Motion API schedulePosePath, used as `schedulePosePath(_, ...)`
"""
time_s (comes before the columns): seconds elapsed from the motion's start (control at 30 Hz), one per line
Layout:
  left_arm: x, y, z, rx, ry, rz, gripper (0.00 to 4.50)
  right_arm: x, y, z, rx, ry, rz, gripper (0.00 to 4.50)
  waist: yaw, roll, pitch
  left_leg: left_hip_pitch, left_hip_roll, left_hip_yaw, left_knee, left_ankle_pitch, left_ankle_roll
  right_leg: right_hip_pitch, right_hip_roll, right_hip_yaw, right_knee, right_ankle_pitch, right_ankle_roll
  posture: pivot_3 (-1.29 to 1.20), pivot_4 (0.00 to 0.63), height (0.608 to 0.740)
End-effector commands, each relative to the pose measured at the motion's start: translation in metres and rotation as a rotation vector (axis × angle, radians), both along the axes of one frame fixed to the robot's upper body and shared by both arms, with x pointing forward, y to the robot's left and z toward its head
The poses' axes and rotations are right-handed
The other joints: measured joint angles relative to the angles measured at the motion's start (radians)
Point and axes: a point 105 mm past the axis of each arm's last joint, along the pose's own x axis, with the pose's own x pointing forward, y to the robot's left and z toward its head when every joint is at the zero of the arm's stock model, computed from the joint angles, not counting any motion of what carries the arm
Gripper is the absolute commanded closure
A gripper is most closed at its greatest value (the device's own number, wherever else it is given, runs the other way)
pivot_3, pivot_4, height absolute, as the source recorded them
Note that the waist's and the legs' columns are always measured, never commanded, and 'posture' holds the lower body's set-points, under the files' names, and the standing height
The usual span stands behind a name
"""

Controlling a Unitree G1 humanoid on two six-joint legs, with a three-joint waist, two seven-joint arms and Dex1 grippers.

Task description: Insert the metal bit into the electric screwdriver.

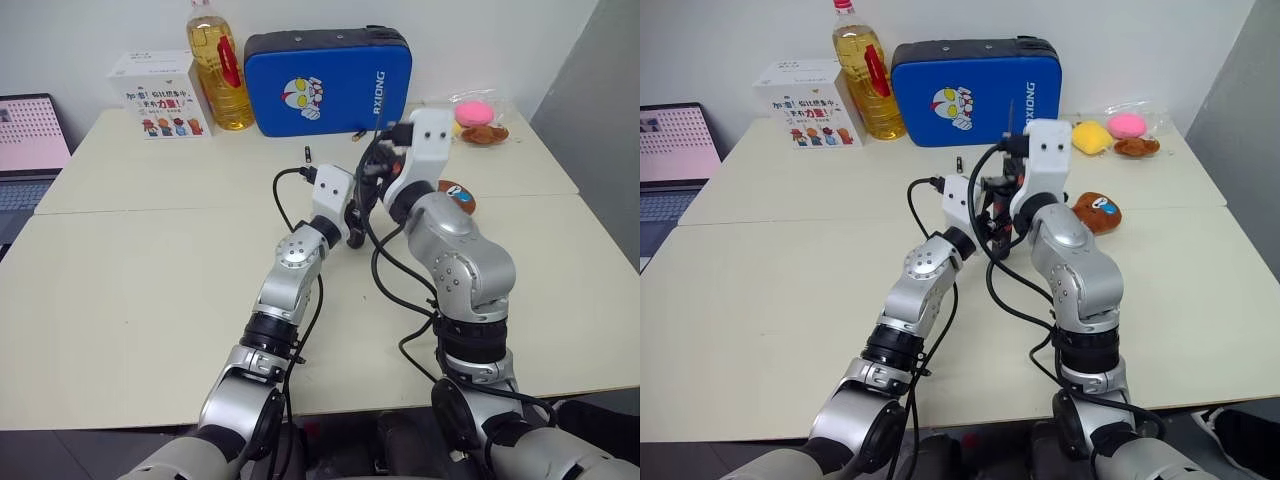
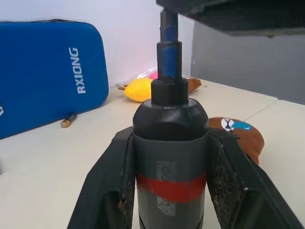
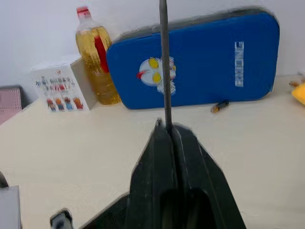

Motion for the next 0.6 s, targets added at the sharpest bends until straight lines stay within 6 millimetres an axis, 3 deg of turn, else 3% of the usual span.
schedulePosePath(0.03, -0.003, 0.001, 0.019, -0.016, -0.079, -0.002, 2.82, 0.004, 0.003, -0.033, -0.051, 0.141, 0.024, 4.47, 0.000, 0.000, 0.000, 0.000, 0.000, 0.000, 0.000, 0.000, 0.000, 0.000, 0.000, 0.000, 0.000, 0.000, 0.000, 0.00, 0.150, 0.740)
schedulePosePath(0.3, -0.002, 0.001, 0.020, -0.012, -0.082, -0.003, 2.82, 0.007, 0.000, -0.028, -0.059, 0.120, 0.026, 4.47, 0.000, 0.000, 0.000, 0.000, 0.000, 0.000, 0.000, 0.000, 0.000, 0.000, 0.000, 0.000, 0.000, 0.000, 0.000, 0.00, 0.150, 0.740)
schedulePosePath(0.47, -0.001, 0.001, 0.021, -0.014, -0.083, -0.002, 2.82, 0.006, -0.004, -0.005, -0.016, 0.032, 0.097, 3.54, 0.000, 0.000, 0.000, -0.001, 0.000, 0.000, 0.000, 0.000, 0.000, 0.000, 0.000, 0.000, 0.000, 0.000, 0.000, 0.00, 0.150, 0.740)
schedulePosePath(0.6, 0.000, 0.000, 0.022, -0.012, -0.084, -0.007, 2.82, 0.007, -0.026, 0.017, 0.030, 0.002, 0.138, 2.65, 0.001, 0.000, 0.000, -0.003, 0.000, 0.000, 0.000, 0.000, 0.000, -0.001, 0.000, 0.000, -0.001, 0.000, 0.000, 0.00, 0.150, 0.740)
